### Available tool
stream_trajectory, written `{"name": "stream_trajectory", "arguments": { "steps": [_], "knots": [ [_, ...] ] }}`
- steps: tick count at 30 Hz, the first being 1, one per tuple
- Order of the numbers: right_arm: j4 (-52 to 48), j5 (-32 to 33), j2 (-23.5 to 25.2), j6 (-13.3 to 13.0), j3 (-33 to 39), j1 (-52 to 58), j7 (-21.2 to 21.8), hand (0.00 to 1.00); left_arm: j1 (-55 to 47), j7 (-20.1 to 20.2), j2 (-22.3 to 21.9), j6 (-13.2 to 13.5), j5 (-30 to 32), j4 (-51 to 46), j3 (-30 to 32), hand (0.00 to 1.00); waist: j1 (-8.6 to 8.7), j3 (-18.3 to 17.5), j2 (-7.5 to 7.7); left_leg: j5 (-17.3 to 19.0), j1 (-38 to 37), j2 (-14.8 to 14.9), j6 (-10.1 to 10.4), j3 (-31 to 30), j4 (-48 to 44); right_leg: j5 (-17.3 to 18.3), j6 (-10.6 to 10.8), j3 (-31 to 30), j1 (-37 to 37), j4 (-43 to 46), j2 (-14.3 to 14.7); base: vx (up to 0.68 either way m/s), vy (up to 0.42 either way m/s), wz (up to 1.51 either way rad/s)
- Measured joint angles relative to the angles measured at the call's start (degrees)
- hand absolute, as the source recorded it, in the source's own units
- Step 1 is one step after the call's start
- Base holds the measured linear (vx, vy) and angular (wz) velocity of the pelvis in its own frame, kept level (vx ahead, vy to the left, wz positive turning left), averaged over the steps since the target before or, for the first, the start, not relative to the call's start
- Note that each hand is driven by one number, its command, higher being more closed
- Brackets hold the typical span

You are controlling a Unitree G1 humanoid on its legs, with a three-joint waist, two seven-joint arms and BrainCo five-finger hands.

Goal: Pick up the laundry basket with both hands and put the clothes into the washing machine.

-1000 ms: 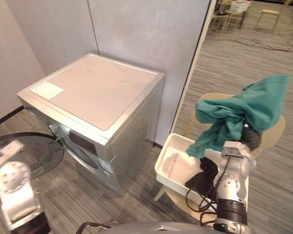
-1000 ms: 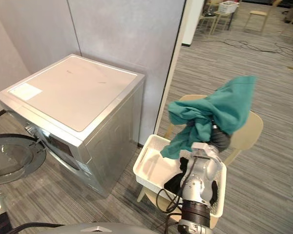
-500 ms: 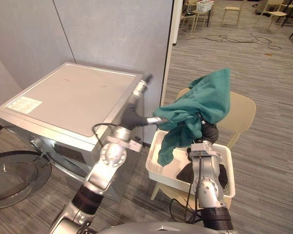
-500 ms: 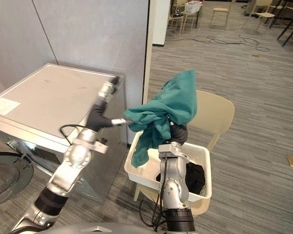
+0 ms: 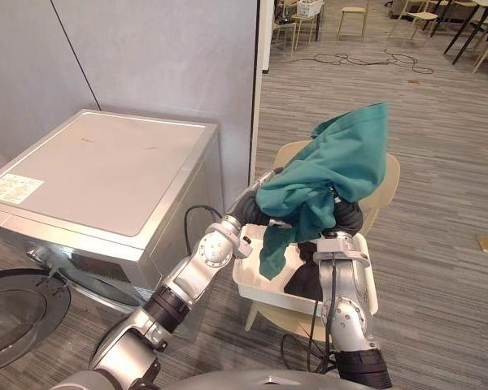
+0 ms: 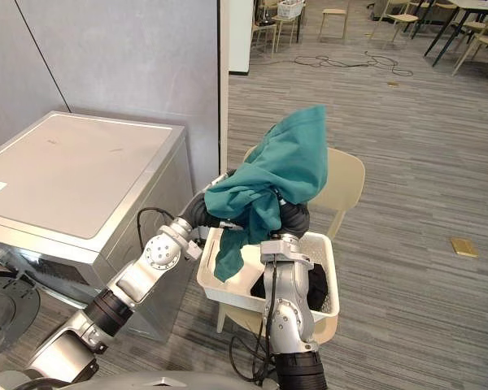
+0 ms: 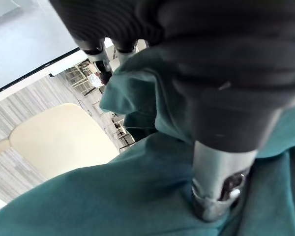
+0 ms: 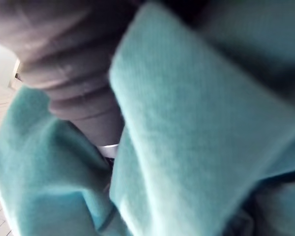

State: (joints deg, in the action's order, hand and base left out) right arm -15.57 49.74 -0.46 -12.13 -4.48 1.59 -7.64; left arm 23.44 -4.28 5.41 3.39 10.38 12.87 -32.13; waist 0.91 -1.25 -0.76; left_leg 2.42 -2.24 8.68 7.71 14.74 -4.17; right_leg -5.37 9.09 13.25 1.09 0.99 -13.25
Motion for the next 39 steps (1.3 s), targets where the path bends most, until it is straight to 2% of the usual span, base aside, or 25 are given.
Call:
{"name": "stream_trajectory", "arguments": {
  "steps": [7,8,16,26,32,33,37,39],
  "knots": [
    [-1.18,-0.03,0.02,0.05,-0.40,0.55,-0.48,1.00,1.13,0.12,-1.06,-0.90,-0.08,4.07,-2.86,0.00,0.38,-0.84,1.16,-0.04,0.01,0.00,0.03,0.06,0.34,-0.13,-0.02,-0.07,0.15,-0.13,0.10,0.00,-0.002,-0.02],
    [-1.85,-0.06,0.02,0.05,-0.61,0.69,-0.49,1.00,1.69,0.12,-1.12,-0.91,-0.15,4.11,-3.39,1.00,0.36,-0.84,1.16,-0.04,0.03,0.00,0.03,0.03,0.36,-0.13,-0.02,-0.04,0.14,-0.12,0.10,0.00,0.000,0.00],
    [-2.06,-0.15,0.12,0.04,-1.04,1.91,-0.62,1.00,3.68,0.18,-3.30,-1.03,-3.95,4.53,-6.40,1.00,0.56,-1.66,1.39,-0.49,-0.04,-0.08,0.15,-0.39,1.32,-0.10,-0.02,0.22,0.08,-0.26,0.10,0.00,-0.002,0.01],
    [-2.06,-0.15,0.22,0.00,-1.04,2.55,-1.15,1.00,3.96,0.16,-3.80,-1.12,-7.38,4.71,-8.25,1.00,0.77,-2.17,1.61,-0.60,-0.05,-0.08,0.18,-0.47,1.35,-0.10,-0.02,0.33,0.07,-0.25,0.13,0.00,0.000,0.00],
    [-2.06,-0.15,0.31,-0.13,-0.96,2.98,-1.15,1.00,3.96,0.15,-3.87,-1.36,-8.62,4.71,-8.45,1.00,1.07,-3.12,2.40,-0.60,-0.02,-0.08,0.18,-0.54,1.35,-0.07,-0.02,0.49,0.06,-0.24,0.13,0.00,0.000,0.00],
    [-2.05,-0.23,0.36,-0.12,-0.93,3.24,-1.15,0.00,3.97,0.15,-3.87,-1.57,-9.11,4.71,-8.45,1.00,1.08,-3.12,2.40,-0.61,-0.03,-0.08,0.18,-0.56,1.35,-0.05,-0.03,0.50,0.06,-0.22,0.13,0.00,0.000,0.00],
    [-1.32,-0.63,0.16,0.13,-0.40,6.29,-1.14,0.00,3.96,0.13,-3.88,-2.14,-9.19,4.69,-7.75,1.00,1.07,-3.12,2.40,-0.63,-0.02,-0.07,0.19,-0.61,1.37,0.10,-0.21,0.54,0.08,-0.16,0.13,0.00,0.000,0.00],
    [-0.44,-0.84,-0.12,2.11,0.64,8.94,-0.72,0.00,3.96,0.13,-3.85,-2.15,-9.21,4.54,-5.81,1.00,1.14,-3.12,2.40,-0.63,-0.01,-0.06,0.19,-0.59,1.37,0.13,-0.22,0.52,0.16,-0.15,0.13,0.00,0.000,0.00]
  ]
}}
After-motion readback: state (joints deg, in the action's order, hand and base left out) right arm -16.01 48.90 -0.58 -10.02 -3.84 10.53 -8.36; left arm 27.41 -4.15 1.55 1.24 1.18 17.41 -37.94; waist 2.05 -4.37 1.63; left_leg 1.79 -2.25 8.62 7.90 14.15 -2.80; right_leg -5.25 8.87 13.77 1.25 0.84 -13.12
